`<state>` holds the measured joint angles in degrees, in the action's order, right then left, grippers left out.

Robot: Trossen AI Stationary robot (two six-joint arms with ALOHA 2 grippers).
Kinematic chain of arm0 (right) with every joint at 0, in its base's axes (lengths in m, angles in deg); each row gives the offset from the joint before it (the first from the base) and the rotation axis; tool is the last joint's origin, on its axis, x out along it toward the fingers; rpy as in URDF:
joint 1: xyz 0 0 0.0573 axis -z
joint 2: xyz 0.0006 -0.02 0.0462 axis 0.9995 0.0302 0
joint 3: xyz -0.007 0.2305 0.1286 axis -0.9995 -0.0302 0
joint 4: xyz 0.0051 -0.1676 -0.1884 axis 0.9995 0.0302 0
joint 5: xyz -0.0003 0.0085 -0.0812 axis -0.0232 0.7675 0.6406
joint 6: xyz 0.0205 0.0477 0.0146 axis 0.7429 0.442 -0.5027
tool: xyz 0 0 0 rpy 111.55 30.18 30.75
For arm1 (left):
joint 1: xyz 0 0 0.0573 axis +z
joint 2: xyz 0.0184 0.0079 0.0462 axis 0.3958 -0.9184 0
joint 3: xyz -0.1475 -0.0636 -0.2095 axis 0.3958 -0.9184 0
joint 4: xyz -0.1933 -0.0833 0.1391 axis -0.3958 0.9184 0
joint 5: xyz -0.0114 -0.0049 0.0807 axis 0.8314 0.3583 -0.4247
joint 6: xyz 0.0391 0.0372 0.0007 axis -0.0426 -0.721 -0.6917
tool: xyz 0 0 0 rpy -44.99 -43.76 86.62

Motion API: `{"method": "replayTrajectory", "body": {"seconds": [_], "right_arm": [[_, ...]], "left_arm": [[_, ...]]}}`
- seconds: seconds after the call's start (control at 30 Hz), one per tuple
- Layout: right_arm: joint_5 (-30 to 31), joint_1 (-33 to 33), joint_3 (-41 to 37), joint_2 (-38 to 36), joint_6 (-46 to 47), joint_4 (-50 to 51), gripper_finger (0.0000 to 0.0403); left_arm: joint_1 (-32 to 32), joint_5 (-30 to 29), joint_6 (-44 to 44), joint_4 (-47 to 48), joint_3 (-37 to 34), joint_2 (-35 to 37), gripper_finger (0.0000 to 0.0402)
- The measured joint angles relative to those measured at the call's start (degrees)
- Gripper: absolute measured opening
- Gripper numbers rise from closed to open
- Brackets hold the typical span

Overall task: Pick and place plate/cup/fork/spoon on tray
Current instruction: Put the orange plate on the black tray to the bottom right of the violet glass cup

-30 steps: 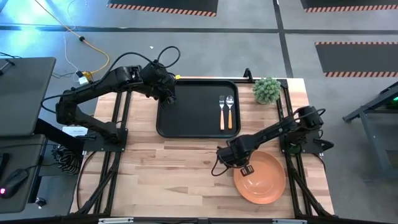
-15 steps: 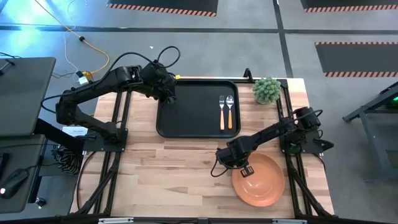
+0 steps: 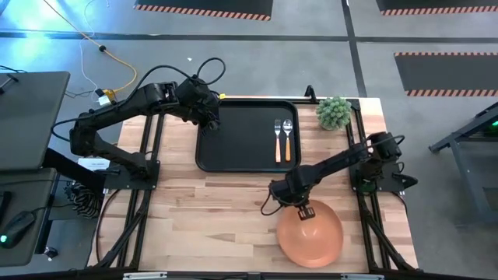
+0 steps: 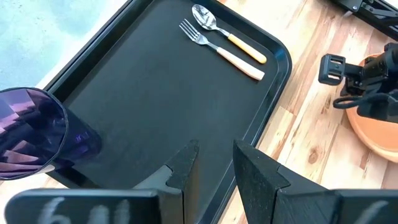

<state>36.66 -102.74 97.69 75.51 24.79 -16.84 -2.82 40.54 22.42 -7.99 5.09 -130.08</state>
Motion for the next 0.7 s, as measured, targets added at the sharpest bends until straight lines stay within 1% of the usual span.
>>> {"method": "replayTrajectory", "body": {"seconds": [0.33, 0.5, 0.7], "right_arm": [[0.28, 5.13, 0.0, -4.48, 4.94, -0.54, 0.0], [0.35, 9.4, 0.0, -7.03, 8.47, -0.89, 0.0], [-0.18, 15.16, 0.31, -9.31, 12.51, -2.77, 0.0]], "left_arm": [[0.22, 0.01, 2.51, -0.05, 0.0, 0.0, 0.0087], [2.19, -0.11, 0.84, -0.07, 0.0, 0.0, 0.0087], [6.03, -0.22, -2.02, -0.07, -0.01, 0.0, 0.0087]]}}
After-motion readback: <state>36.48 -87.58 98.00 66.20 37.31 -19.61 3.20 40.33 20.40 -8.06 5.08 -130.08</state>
